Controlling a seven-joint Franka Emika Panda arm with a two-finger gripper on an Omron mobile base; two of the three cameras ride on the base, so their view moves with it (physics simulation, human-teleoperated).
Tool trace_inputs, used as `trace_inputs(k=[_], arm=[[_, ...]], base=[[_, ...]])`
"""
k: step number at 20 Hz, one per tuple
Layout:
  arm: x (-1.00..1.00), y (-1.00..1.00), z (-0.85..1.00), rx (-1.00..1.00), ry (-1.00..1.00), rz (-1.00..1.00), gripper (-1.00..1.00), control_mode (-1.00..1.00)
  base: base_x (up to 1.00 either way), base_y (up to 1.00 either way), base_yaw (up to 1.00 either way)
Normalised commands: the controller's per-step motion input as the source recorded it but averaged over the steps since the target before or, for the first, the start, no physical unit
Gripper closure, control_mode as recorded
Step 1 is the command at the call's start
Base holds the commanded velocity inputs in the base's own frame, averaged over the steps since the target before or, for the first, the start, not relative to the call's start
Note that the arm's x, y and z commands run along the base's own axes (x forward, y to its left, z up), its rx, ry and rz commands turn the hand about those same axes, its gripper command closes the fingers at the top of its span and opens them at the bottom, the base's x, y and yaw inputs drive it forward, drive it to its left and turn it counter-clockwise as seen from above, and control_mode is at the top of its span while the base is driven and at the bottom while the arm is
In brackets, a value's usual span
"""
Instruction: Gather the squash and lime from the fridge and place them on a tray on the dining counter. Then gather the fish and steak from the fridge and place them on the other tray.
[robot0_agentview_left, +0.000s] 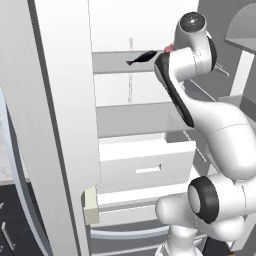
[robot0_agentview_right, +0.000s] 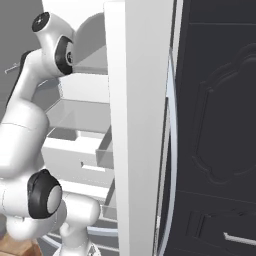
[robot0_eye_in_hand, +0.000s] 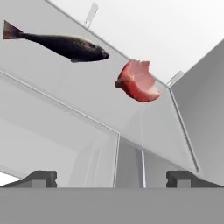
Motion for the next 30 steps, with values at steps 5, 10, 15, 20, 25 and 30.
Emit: trace_inputs(k=[5, 10, 15, 20, 25, 30], arm=[[0.44, -0.04, -0.09, 0.0, 0.01, 0.0, -1.0, -1.0], [0.37, -0.08, -0.18, 0.0, 0.0, 0.0, -1.0, -1.0], [0.35, -0.04, -0.2, -0.02, 0.0, 0.0, -1.0, -1.0], [0.25, -0.05, -0.11, -0.03, 0.0, 0.0, -1.0, -1.0], [0.28, -0.07, -0.05, -0.03, 0.0, 0.0, -1.0, -1.0], [0.29, -0.08, 0.0, -0.01, 0.0, 0.0, -1.0, -1.0]], base=[[0.0, 0.0, 0.0], [0.0, 0.0, 0.0], [0.0, 0.0, 0.0], [0.0, 0.0, 0.0], [0.0, 0.0, 0.0], [0.0, 0.0, 0.0]])
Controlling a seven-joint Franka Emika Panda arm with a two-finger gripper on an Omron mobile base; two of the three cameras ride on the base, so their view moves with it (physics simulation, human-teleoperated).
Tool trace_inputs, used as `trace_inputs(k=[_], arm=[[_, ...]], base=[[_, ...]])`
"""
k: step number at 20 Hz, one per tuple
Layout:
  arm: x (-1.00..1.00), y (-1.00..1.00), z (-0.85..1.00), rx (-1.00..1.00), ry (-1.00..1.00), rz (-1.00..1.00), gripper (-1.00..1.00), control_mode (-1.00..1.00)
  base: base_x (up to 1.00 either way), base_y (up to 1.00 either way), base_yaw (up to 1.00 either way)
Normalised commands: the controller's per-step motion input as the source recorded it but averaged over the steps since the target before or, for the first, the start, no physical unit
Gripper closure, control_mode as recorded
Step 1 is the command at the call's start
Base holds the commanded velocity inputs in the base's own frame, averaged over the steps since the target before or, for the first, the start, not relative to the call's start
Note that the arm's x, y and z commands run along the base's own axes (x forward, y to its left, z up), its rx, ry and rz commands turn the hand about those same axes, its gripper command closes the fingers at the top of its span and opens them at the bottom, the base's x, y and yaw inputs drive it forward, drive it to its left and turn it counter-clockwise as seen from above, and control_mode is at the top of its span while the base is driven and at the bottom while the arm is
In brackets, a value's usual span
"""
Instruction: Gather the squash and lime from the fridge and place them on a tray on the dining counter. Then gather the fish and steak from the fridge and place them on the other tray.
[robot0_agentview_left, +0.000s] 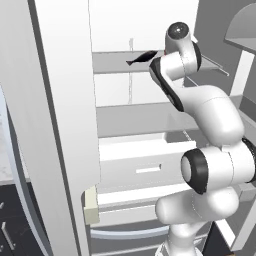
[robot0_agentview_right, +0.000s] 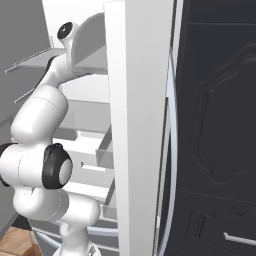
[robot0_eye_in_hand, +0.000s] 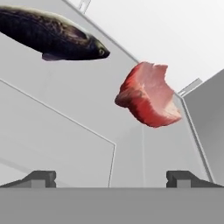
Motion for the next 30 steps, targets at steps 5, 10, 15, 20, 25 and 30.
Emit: trace_inputs(k=[5, 10, 15, 20, 25, 30], arm=[[0.23, -0.12, 0.04, 0.0, 0.0, 0.0, -1.0, -1.0], [0.21, -0.14, 0.2, -0.03, 0.0, 0.0, -1.0, -1.0], [0.19, -0.14, 0.3, -0.04, 0.0, 0.0, -1.0, -1.0], [0.08, -0.11, 0.36, -0.03, -0.01, 0.0, -1.0, -1.0], [0.42, -0.04, -0.02, 0.0, 0.01, 0.01, -1.0, -1.0], [0.44, -0.07, -0.18, 0.0, 0.01, 0.02, -1.0, -1.0]], base=[[0.0, 0.0, 0.0], [0.0, 0.0, 0.0], [0.0, 0.0, 0.0], [0.0, 0.0, 0.0], [0.0, 0.0, 0.0], [0.0, 0.0, 0.0]])
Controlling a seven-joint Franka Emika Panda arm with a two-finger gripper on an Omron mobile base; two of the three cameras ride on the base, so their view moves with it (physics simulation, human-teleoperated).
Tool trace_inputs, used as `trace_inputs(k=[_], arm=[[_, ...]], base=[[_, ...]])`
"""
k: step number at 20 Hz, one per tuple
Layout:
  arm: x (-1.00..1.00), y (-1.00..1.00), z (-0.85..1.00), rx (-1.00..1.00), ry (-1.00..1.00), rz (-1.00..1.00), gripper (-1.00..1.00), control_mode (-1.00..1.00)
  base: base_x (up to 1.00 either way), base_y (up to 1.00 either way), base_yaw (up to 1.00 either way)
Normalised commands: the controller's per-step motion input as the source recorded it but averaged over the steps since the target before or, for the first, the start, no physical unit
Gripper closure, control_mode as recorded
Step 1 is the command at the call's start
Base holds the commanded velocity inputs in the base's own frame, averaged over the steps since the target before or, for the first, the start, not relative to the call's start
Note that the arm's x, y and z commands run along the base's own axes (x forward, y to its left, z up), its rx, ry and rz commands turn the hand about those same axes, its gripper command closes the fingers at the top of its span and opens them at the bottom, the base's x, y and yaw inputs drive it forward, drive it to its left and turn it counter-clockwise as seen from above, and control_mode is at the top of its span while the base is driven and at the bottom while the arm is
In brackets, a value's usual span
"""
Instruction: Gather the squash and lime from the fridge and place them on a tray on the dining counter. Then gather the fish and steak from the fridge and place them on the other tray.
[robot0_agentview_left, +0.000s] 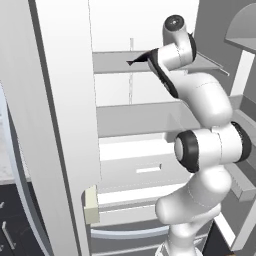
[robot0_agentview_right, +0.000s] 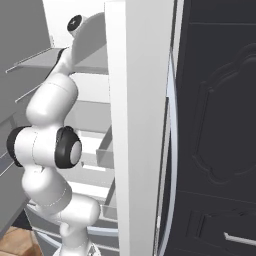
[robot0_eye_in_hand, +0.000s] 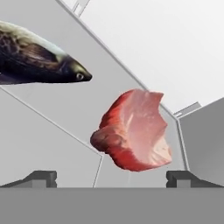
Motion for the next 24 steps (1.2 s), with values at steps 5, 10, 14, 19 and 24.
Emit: trace_inputs(k=[5, 10, 14, 19, 24], arm=[[0.42, -0.12, -0.18, 0.0, 0.0, 0.02, -1.0, -1.0], [0.37, -0.11, -0.2, 0.0, 0.0, 0.02, -1.0, -1.0], [0.01, -0.08, -0.18, 0.0, 0.0, 0.0, -1.0, -1.0], [0.17, -0.08, -0.17, 0.0, 0.0, 0.01, -1.0, -1.0], [0.31, -0.05, -0.26, 0.0, 0.0, 0.02, -1.0, -1.0]], base=[[0.0, 0.0, 0.0], [0.0, 0.0, 0.0], [0.0, 0.0, 0.0], [0.0, 0.0, 0.0], [0.0, 0.0, 0.0]])
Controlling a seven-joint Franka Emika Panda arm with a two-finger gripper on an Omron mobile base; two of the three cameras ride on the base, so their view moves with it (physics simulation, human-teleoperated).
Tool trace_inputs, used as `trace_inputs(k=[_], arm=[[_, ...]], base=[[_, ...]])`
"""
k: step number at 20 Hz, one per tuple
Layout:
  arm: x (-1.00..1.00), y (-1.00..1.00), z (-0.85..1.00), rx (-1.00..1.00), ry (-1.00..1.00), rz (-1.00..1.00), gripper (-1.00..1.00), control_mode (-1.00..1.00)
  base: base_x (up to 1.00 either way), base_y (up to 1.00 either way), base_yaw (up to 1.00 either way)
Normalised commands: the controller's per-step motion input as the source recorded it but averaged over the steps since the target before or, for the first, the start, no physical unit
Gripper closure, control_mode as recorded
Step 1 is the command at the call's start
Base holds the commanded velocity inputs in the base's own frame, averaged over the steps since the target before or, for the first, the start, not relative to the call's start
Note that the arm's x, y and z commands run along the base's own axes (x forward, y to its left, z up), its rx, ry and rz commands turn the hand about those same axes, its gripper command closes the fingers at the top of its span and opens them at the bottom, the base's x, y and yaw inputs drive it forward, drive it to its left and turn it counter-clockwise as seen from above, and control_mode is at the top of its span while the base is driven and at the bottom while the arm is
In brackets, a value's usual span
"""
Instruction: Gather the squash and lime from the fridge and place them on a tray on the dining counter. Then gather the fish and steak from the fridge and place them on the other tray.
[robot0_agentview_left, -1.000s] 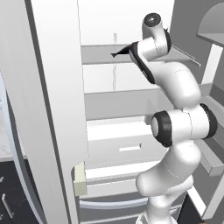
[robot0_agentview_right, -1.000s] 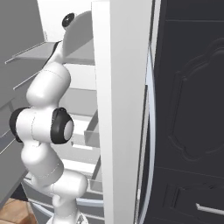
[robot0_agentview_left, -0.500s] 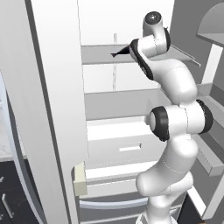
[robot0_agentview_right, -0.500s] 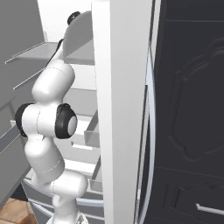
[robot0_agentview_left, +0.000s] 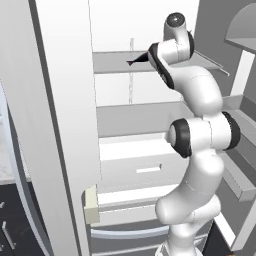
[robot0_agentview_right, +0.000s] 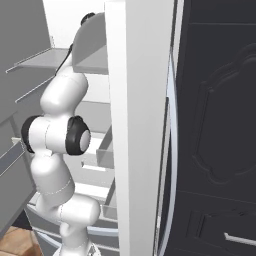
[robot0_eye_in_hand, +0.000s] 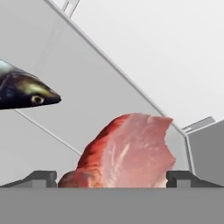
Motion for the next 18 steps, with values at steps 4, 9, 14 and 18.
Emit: trace_inputs(k=[4, 9, 14, 18], arm=[[0.32, -0.03, -0.27, 0.0, 0.0, 0.03, -1.0, -1.0], [0.16, -0.03, -0.23, 0.0, 0.0, 0.01, 1.0, -1.0], [0.0, -0.04, -0.09, 0.0, 0.0, 0.0, 1.0, -1.0], [-0.02, 0.02, 0.0, 0.0, 0.0, 0.0, 1.0, -1.0]], base=[[0.0, 0.0, 0.0], [0.0, 0.0, 0.0], [0.0, 0.0, 0.0], [0.0, 0.0, 0.0]])
